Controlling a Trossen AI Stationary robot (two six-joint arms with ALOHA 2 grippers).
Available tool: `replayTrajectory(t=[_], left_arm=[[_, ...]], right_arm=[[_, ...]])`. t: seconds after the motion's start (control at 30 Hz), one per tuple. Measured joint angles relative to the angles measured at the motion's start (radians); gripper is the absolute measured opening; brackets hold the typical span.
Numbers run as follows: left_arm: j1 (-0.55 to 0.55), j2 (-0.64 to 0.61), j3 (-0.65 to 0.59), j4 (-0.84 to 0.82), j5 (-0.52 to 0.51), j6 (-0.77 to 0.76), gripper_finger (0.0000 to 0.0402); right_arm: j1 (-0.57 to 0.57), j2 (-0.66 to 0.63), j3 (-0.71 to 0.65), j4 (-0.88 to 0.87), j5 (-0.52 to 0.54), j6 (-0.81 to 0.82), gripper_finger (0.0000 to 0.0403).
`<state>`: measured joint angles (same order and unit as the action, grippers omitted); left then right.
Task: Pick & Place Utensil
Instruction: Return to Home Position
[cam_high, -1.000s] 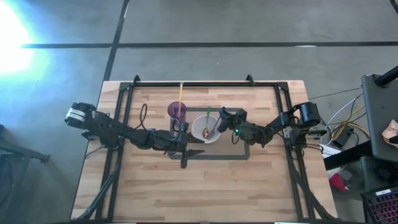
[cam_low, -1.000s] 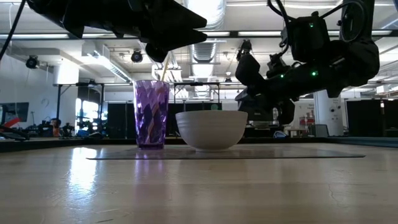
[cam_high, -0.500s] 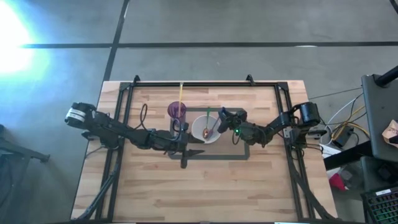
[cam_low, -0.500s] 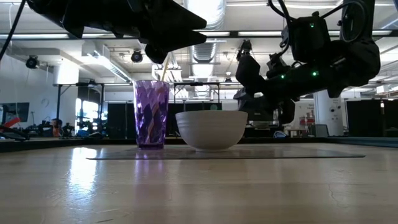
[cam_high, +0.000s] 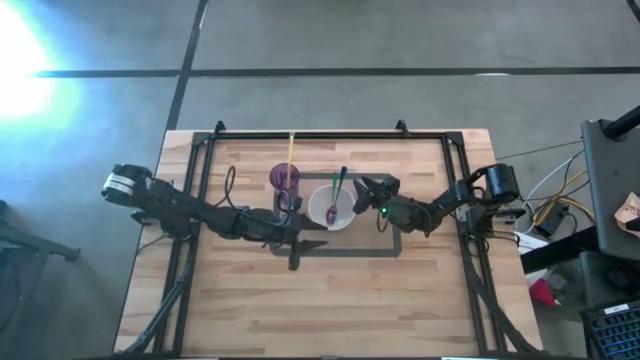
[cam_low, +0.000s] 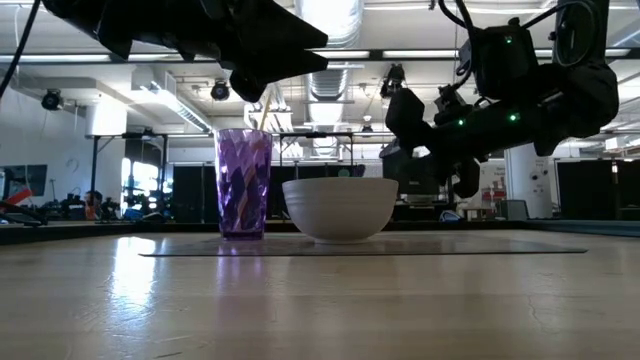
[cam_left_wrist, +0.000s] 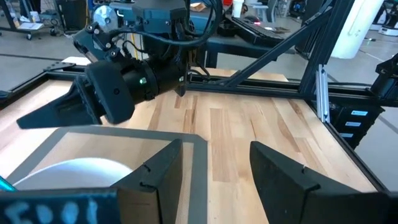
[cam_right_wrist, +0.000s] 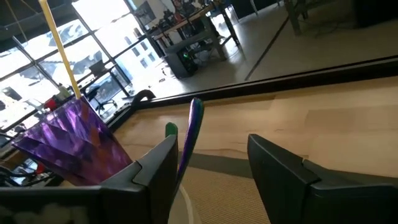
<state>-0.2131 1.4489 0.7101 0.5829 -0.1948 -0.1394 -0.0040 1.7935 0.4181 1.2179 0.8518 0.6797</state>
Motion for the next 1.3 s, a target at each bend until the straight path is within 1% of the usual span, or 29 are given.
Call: replayTrajectory(t=[0.1, 0.17, 0.27, 0.43, 0.5, 0.63, 0.7, 0.8, 0.97, 1.07, 1.13, 1.3], left_arm=[[0.000, -0.029, 0.000, -0.039, 0.000, 0.000, 0.0179], [0.000, -0.059, 0.000, -0.078, 0.000, 0.000, 0.0179], [0.000, -0.115, -0.001, -0.151, 0.000, 0.010, 0.0179], [0.004, -0.230, -0.001, -0.269, 0.000, 0.068, 0.0173], [0.008, -0.279, -0.001, -0.312, 0.000, 0.093, 0.0167], [0.019, -0.381, -0.001, -0.400, 0.000, 0.117, 0.0146], [0.026, -0.432, -0.001, -0.446, 0.000, 0.118, 0.0131], [0.036, -0.504, -0.010, -0.491, 0.000, 0.132, 0.0104], [0.039, -0.608, -0.039, -0.557, 0.001, 0.157, 0.0049], [0.039, -0.672, -0.080, -0.557, 0.003, 0.165, 0.0014], [0.039, -0.711, -0.109, -0.555, 0.003, 0.166, 0.0004], [0.039, -0.822, -0.199, -0.529, 0.024, 0.165, 0.0001]], right_arm=[[0.000, -0.036, -0.013, 0.000, -0.036, -0.019, 0.0186], [0.000, -0.070, -0.021, -0.001, -0.078, -0.065, 0.0184], [0.000, -0.125, -0.027, -0.003, -0.169, -0.138, 0.0181], [0.000, -0.220, -0.028, -0.008, -0.338, -0.246, 0.0178], [0.000, -0.260, -0.030, -0.011, -0.417, -0.293, 0.0178], [0.000, -0.349, -0.037, -0.037, -0.535, -0.341, 0.0175], [0.000, -0.404, -0.037, -0.088, -0.566, -0.344, 0.0171], [0.000, -0.505, -0.040, -0.217, -0.594, -0.366, 0.0165], [0.000, -0.684, -0.035, -0.505, -0.616, -0.388, 0.0150], [0.000, -0.783, -0.033, -0.642, -0.617, -0.389, 0.0139], [0.000, -0.845, -0.034, -0.717, -0.617, -0.393, 0.0130], [0.000, -0.970, -0.034, -0.799, -0.621, -0.426, 0.0098]])
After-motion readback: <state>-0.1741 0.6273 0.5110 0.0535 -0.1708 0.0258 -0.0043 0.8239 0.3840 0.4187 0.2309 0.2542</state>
